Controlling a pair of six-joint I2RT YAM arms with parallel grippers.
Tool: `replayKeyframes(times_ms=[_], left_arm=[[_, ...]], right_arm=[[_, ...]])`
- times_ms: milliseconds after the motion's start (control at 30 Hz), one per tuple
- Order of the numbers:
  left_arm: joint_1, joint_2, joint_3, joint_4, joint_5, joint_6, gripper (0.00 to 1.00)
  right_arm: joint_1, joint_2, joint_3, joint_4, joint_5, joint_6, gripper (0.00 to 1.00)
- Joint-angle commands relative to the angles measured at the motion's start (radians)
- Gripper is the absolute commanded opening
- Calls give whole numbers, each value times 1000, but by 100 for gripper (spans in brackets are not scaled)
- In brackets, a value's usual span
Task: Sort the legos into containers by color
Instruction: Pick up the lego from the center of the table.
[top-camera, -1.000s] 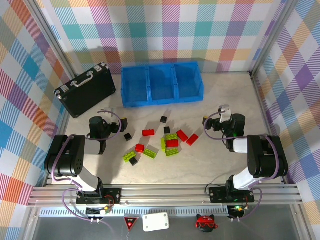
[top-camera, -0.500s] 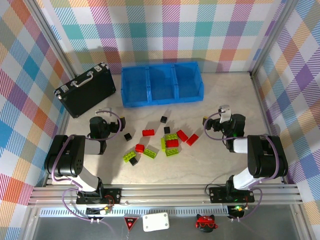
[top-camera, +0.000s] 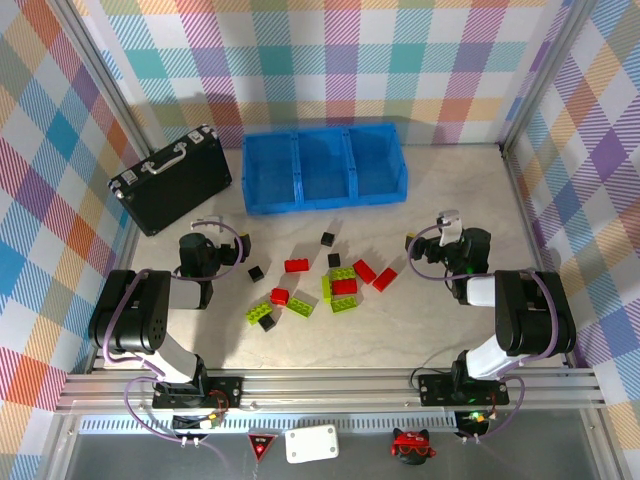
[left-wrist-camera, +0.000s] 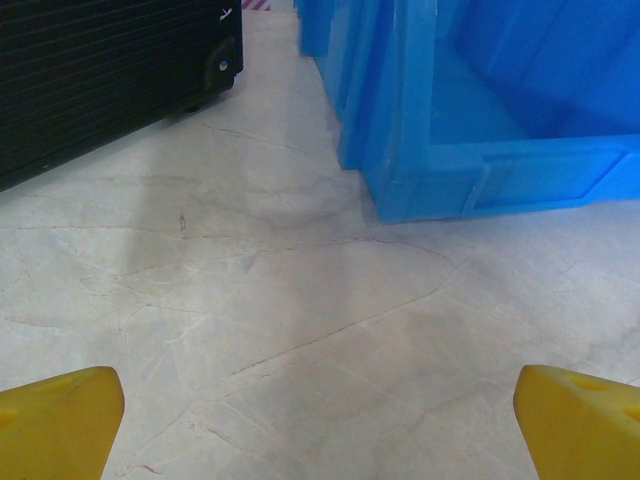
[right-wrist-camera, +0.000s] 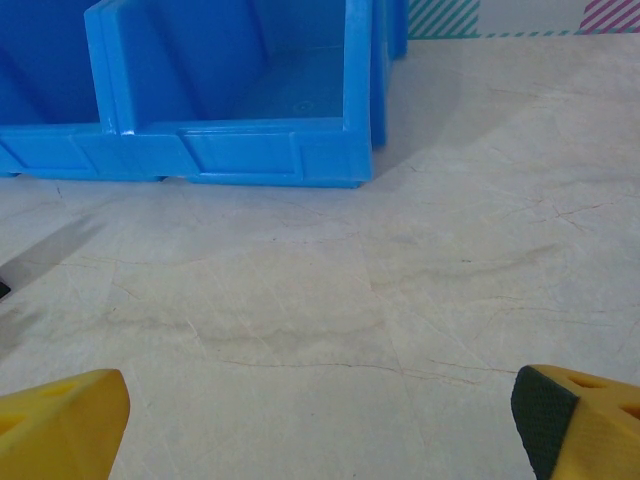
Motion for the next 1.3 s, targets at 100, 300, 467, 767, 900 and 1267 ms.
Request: replayKeyframes(times_ms=[100, 300, 467, 767, 900, 1267], left_arm=[[-15, -8, 21, -23, -73, -20, 100], [-54, -99, 34, -119, -164, -11, 100], [-80, -182, 117, -336, -245, -16, 100], [-81, -277, 443, -977, -239, -214, 100], [-82, -269, 603, -1256, -141, -265, 100], [-82, -274, 672, -1467, 105, -225, 94]], right_arm=[[-3, -47, -1, -10, 21, -1, 99], [-4, -149, 59, -231, 55, 1, 99], [-3, -200, 123, -408, 71, 22, 99], [3, -206, 324, -818, 48, 198, 91], [30, -204, 393, -960, 21, 287, 86], [225, -140, 568, -1319, -30, 387, 63]])
